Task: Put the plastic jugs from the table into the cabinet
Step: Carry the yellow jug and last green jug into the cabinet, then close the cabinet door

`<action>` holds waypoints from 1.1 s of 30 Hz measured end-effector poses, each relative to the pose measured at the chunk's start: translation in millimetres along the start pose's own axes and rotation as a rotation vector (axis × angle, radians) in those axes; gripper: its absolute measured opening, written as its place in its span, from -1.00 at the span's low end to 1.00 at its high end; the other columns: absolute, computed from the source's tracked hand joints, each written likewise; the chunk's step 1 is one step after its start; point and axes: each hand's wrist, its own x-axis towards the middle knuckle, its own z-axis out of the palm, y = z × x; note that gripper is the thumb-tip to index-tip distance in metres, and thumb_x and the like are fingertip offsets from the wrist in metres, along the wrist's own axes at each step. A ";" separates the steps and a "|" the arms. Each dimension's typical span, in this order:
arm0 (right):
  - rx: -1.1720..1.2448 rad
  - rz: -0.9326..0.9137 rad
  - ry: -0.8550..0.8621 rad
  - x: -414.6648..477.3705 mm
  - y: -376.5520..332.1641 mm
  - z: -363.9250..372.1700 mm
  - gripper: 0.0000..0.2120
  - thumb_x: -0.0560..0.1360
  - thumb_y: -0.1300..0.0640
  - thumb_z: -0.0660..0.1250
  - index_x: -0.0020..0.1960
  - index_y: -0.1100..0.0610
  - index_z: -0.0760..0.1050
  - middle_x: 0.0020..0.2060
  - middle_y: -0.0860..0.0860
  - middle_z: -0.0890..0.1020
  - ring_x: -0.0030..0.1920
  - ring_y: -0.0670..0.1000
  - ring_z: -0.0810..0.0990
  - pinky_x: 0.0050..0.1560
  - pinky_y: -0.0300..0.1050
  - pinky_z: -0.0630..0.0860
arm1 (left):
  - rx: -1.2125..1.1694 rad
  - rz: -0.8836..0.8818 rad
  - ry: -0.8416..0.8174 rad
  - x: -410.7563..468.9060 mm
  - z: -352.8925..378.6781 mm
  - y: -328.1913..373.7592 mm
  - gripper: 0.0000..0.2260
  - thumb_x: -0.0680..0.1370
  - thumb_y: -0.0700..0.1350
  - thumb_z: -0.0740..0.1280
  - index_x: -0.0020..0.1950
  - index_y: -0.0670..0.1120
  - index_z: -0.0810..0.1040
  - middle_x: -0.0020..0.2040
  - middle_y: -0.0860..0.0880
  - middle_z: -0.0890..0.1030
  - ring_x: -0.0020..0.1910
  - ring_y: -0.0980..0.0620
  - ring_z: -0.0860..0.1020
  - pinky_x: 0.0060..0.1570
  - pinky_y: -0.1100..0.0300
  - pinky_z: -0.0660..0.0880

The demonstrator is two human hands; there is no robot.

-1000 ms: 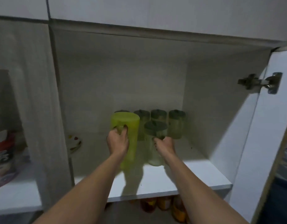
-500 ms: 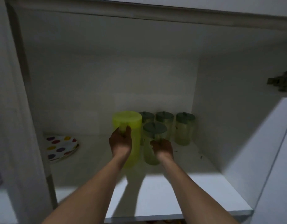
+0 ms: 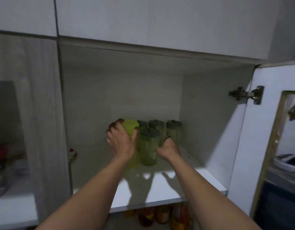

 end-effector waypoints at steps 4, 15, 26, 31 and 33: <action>-0.098 -0.071 0.078 -62.8 -10.3 -35.8 -0.40 0.44 -0.02 0.43 0.38 0.17 0.36 0.27 0.18 0.56 0.28 0.22 0.55 0.23 0.01 0.52 | 0.002 0.246 0.003 -24.1 -47.5 24.1 -0.55 0.50 0.14 0.33 0.27 -0.09 0.43 0.20 -0.20 0.48 0.16 -0.24 0.43 0.11 -0.10 0.35; -0.411 -0.100 0.157 -277.0 -6.2 -154.7 -0.52 0.58 0.17 0.24 0.48 0.18 0.31 0.38 0.17 0.48 0.33 0.20 0.49 0.25 0.02 0.47 | -0.066 0.641 -0.441 -112.1 -162.0 101.3 -0.57 0.59 0.19 0.16 0.34 -0.04 0.43 0.27 -0.18 0.49 0.23 -0.22 0.46 0.18 -0.10 0.44; -0.724 -0.010 0.499 -398.5 5.0 -333.7 -0.46 0.60 -0.03 0.24 0.51 0.15 0.28 0.45 0.17 0.40 0.41 0.23 0.42 0.34 0.14 0.43 | -0.301 0.816 -0.559 -188.3 -224.8 262.2 -0.55 0.61 0.16 0.15 0.42 -0.03 0.37 0.38 -0.16 0.44 0.31 -0.18 0.44 0.29 -0.12 0.40; -0.886 0.043 0.631 -440.9 26.5 -413.1 -0.45 0.60 -0.03 0.21 0.53 0.14 0.23 0.49 0.17 0.31 0.53 0.20 0.19 0.47 0.24 0.21 | -0.368 0.893 -0.631 -234.0 -226.7 339.4 -0.52 0.61 0.17 0.14 0.48 0.00 0.32 0.43 -0.15 0.39 0.30 -0.19 0.46 0.29 -0.10 0.39; -0.950 0.069 0.689 -453.1 40.9 -447.2 -0.43 0.59 -0.04 0.20 0.53 0.14 0.21 0.53 0.17 0.26 0.58 0.19 0.06 0.52 0.30 0.10 | -0.425 0.900 -0.647 -258.5 -226.1 375.9 -0.52 0.62 0.17 0.13 0.49 0.00 0.32 0.43 -0.15 0.38 0.29 -0.19 0.47 0.28 -0.09 0.40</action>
